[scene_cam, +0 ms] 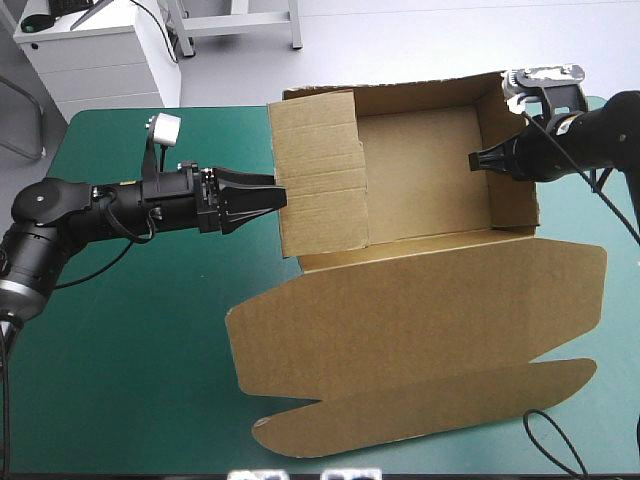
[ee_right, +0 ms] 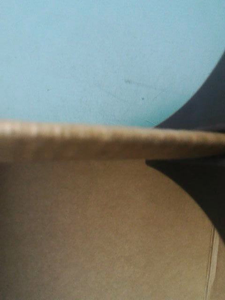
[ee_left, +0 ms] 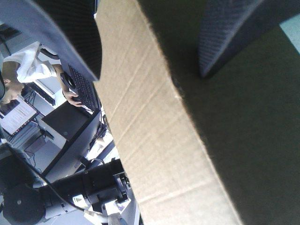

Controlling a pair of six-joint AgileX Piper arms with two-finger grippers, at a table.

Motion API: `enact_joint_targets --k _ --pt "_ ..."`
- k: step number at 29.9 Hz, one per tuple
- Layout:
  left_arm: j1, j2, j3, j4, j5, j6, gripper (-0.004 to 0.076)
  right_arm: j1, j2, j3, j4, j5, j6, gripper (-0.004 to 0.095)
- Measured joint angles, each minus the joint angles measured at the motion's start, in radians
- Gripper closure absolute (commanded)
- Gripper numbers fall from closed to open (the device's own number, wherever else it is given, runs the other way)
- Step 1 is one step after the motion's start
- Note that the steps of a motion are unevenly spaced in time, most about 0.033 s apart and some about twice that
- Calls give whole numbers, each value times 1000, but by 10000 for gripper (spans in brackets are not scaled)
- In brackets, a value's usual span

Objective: Fold the box

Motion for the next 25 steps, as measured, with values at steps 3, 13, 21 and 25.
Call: enact_joint_targets --k 3,13,21,25 --pt "0 0 0 10 -1 0 285 0 0 0 3 0 0 925" --pt "-66 0 -88 218 -110 -139 285 0 0 0 5 0 32 919" --pt "-211 26 -298 567 -220 -422 286 0 0 0 7 0 64 919" --pt "-285 80 -389 738 -225 -569 286 0 0 0 6 0 73 919"
